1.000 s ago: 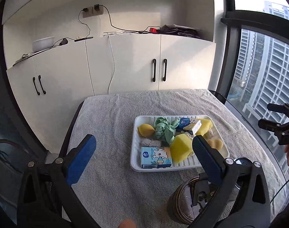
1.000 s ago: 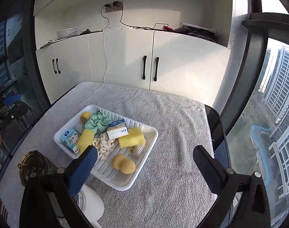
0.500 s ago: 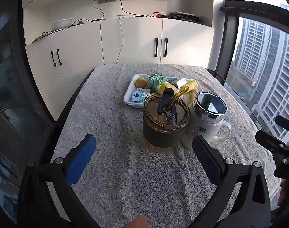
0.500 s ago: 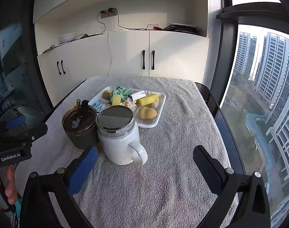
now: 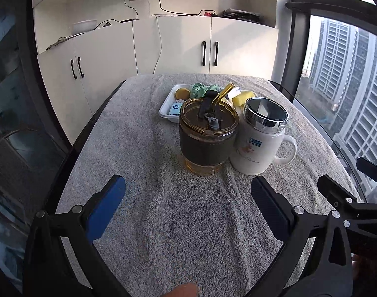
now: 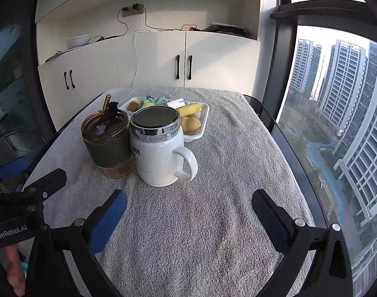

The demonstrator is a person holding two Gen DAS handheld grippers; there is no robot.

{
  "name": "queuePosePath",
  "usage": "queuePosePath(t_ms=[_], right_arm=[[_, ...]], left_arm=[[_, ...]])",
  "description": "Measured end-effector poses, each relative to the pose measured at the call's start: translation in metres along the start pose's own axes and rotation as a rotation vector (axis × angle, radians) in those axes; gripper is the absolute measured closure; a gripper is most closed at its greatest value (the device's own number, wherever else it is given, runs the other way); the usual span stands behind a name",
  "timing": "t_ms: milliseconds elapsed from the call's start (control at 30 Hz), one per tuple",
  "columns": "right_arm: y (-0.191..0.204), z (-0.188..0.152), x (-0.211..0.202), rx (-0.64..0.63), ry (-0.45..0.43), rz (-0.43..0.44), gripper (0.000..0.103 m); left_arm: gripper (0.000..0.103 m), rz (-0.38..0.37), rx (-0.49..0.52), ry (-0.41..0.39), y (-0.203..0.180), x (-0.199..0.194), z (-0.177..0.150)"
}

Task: Organize soft objects

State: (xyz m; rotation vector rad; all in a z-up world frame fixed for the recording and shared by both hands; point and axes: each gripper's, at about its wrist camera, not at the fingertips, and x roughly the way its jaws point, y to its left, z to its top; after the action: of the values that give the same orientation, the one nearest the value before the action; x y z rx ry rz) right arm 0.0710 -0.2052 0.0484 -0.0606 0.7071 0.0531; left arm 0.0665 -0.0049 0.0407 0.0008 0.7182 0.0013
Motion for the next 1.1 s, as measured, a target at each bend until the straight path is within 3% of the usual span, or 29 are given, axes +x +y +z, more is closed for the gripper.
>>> queuePosePath(t_ms=[433, 567, 1100], right_arm=[[0.006, -0.005, 0.013, -0.005, 0.021, -0.046, 0.0], [0.011, -0.006, 0.015, -0.02, 0.023, -0.067, 0.0], [0.013, -0.003, 0.018, -0.014, 0.023, -0.063, 0.0]], left_arm=[[0.0, 0.04, -0.033, 0.011, 0.009, 0.014, 0.002], [0.0, 0.021, -0.059, 0.02, 0.014, 0.017, 0.002], [0.0, 0.025, -0.042, 0.019, 0.011, 0.018, 0.002]])
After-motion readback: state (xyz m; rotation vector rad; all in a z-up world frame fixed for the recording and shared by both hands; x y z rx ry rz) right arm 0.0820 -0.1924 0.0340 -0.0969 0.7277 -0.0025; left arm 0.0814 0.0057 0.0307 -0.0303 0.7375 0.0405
